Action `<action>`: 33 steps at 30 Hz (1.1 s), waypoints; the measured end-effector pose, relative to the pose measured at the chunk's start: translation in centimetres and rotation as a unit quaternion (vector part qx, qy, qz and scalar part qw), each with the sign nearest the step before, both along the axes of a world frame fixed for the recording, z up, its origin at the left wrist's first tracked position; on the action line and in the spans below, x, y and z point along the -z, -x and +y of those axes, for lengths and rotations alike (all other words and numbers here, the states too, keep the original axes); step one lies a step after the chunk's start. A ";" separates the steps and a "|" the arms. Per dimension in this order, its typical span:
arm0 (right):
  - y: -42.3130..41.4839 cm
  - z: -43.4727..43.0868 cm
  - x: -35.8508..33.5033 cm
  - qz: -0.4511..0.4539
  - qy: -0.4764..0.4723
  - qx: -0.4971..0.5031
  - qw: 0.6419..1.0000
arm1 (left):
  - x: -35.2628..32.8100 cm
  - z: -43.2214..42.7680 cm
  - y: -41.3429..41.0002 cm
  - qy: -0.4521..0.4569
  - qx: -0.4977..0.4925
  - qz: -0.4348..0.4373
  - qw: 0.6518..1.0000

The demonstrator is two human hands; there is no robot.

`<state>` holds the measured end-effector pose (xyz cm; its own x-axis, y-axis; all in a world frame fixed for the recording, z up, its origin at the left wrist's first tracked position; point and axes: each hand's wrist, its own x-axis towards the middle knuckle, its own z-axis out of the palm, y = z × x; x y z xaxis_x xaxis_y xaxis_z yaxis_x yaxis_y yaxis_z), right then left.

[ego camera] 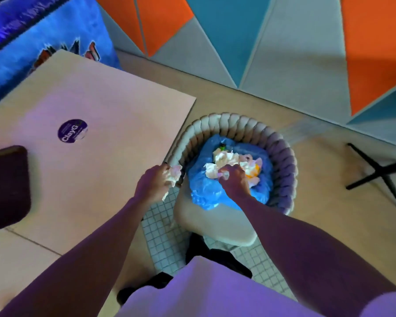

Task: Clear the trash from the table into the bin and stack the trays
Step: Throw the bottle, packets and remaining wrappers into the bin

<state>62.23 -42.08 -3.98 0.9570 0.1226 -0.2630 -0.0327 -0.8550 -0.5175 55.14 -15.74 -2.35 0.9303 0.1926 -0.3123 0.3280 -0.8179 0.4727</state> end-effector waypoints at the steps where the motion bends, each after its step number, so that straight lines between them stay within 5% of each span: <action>1: -0.5 -1.2 0.2 -0.001 -0.004 0.019 1.000 | 0.1 -1.1 -1.0 -0.001 0.009 0.008 1.000; 16: -7.1 -11.1 4.0 0.012 -0.037 0.149 0.988 | 3.7 -13.4 -12.7 0.064 0.042 0.049 0.996; 33: -16.7 -10.7 9.1 0.028 -0.012 0.110 0.993 | 8.6 -15.7 -20.5 0.118 0.111 0.073 0.984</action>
<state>78.94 -52.83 -13.06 0.9452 -0.0812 -0.3163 -0.2471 -0.8111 -0.5302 75.62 -31.40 -10.94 0.8835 -0.1046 -0.4567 0.2313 -0.7503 0.6193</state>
